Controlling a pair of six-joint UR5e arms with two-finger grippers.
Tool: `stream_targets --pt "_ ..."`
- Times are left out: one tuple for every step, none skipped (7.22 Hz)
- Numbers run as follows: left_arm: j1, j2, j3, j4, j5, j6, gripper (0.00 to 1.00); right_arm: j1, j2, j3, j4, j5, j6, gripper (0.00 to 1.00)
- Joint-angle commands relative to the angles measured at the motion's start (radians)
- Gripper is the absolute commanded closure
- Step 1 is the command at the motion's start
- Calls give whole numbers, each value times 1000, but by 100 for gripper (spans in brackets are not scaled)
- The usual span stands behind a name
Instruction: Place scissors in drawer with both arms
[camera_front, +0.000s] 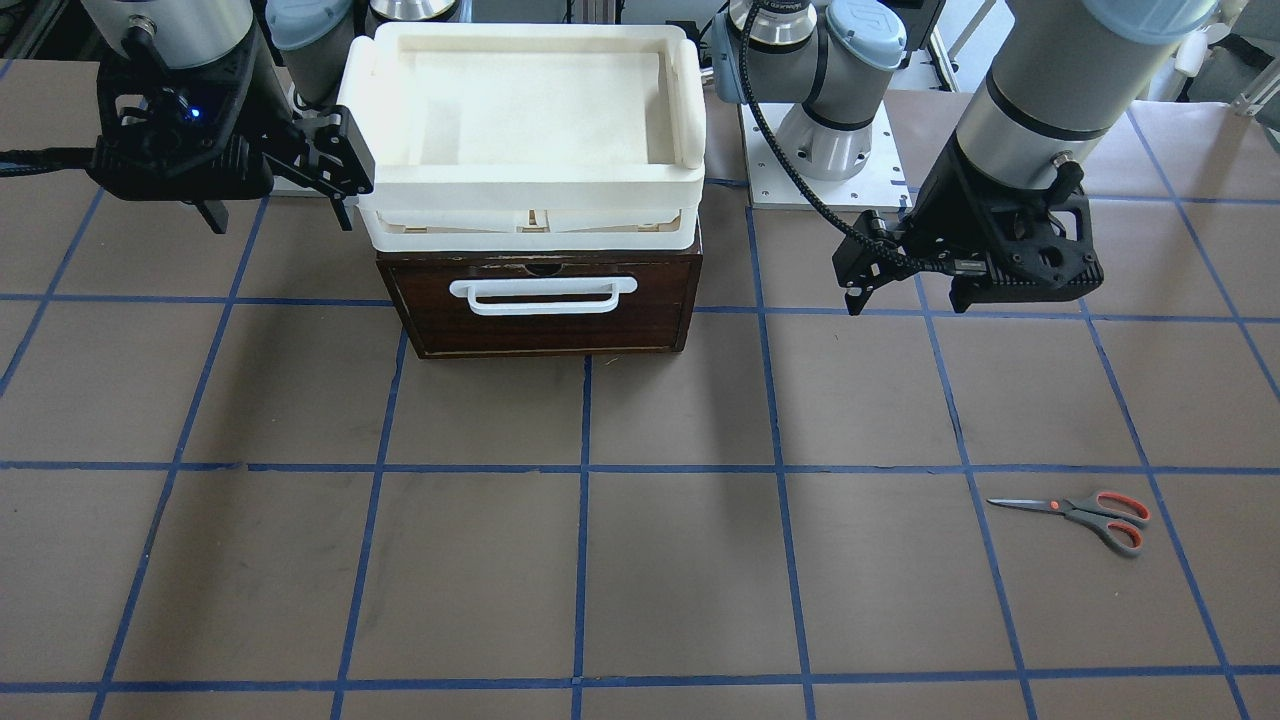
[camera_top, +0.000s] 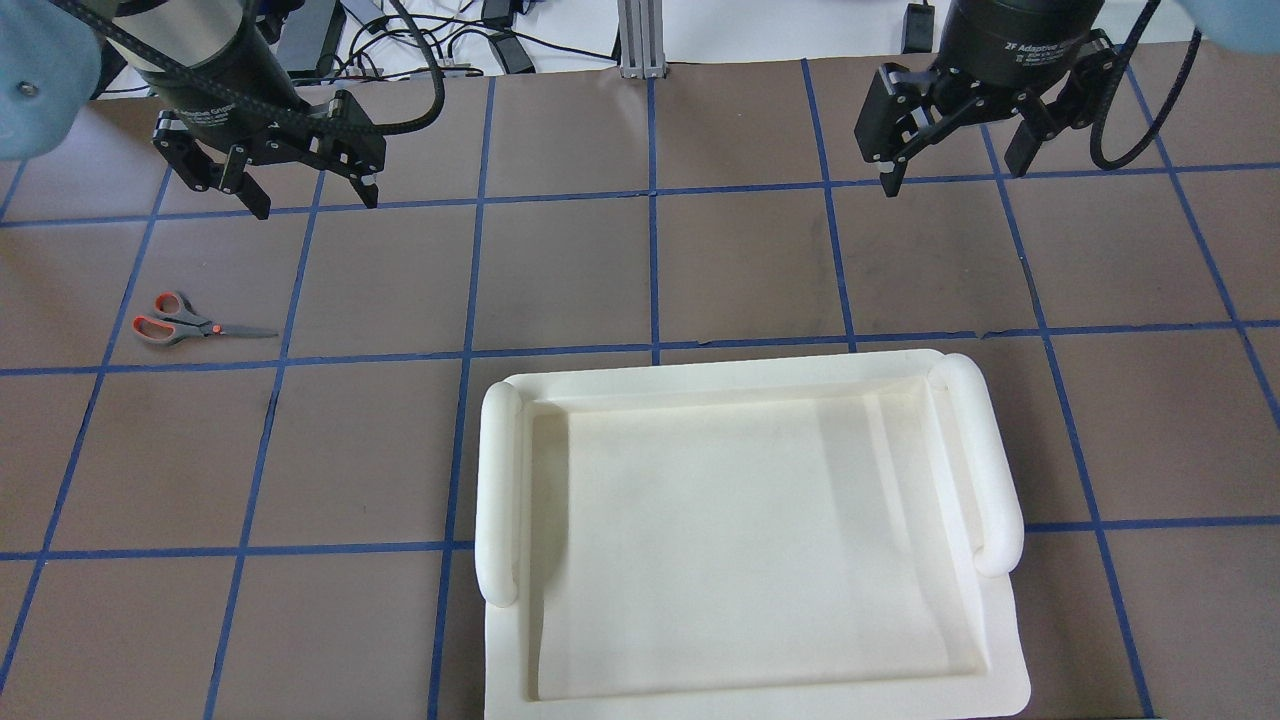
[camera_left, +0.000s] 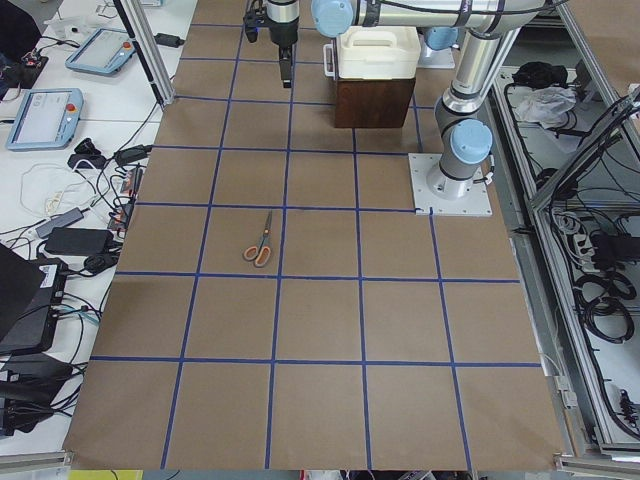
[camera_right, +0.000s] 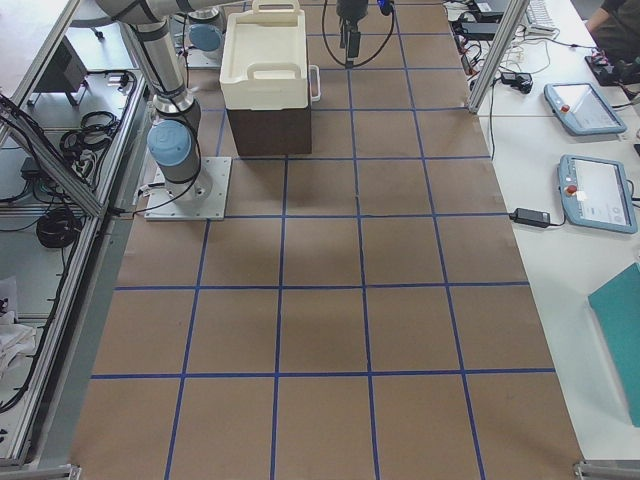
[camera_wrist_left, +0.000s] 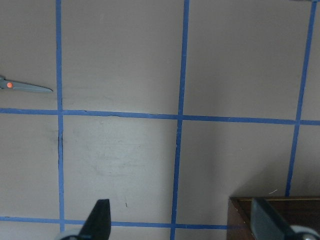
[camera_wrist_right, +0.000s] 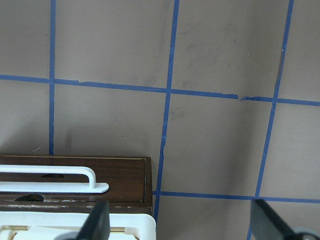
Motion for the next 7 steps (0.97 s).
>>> stream_targets --pt "1 0 0 0 -1 0 0 3 -11 5 14 4 11 0" --pt "1 0 0 0 -2 0 0 6 -6 11 3 7 9 0" --pt "1 0 0 1 -2 0 0 4 3 13 -53 4 -6 0" --pt "3 0 0 1 -2 0 0 21 1 31 -19 8 -38 0" --pt "6 0 0 3 -4 0 0 80 29 45 -17 25 -192 0" --pt "6 0 0 1 -2 0 0 142 84 44 -18 61 -227 0" --pt "6 0 0 3 -4 2 0 176 107 44 -64 82 -335 0"
